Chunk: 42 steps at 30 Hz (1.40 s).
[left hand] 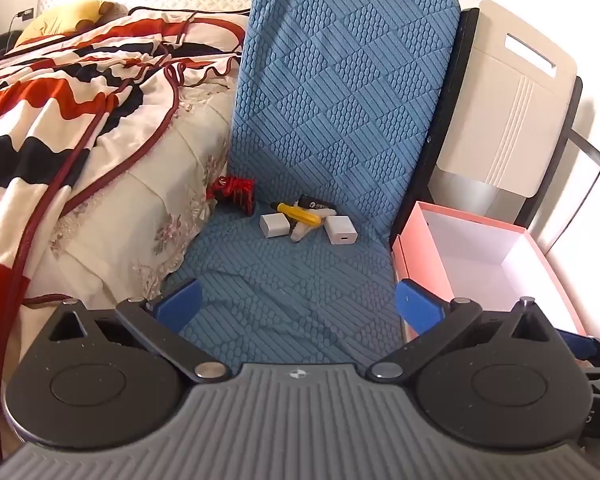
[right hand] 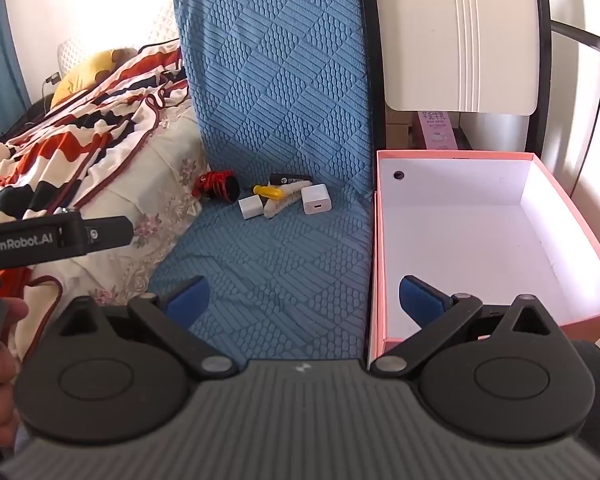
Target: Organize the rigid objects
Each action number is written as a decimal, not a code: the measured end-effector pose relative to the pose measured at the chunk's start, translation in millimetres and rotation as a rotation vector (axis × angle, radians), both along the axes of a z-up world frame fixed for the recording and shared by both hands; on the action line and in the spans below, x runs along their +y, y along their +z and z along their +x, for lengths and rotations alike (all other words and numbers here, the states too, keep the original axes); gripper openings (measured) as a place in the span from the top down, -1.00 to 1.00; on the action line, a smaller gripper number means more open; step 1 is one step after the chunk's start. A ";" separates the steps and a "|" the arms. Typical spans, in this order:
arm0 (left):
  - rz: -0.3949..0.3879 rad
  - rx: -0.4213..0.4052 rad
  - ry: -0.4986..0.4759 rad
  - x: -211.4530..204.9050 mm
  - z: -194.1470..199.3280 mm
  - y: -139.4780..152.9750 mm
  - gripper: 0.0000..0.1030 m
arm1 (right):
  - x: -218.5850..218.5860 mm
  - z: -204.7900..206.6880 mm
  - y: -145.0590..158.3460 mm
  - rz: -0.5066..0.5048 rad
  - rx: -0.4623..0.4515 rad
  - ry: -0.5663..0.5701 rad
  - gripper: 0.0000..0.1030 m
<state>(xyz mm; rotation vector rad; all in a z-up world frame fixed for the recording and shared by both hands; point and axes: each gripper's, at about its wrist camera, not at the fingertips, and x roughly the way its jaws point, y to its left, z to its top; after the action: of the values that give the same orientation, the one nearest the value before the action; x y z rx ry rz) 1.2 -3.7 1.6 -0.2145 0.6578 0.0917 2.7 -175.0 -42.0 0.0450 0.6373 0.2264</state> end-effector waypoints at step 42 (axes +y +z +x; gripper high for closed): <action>0.000 -0.010 -0.001 5.2 2.4 -8.2 -1.00 | -3.4 2.4 -3.8 0.003 0.025 -0.013 -1.00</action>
<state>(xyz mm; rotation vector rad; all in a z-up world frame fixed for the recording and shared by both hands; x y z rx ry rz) 3.6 1.5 -6.5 -0.2147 0.6477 0.0893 5.0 -178.4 -45.8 0.0546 0.6614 0.2144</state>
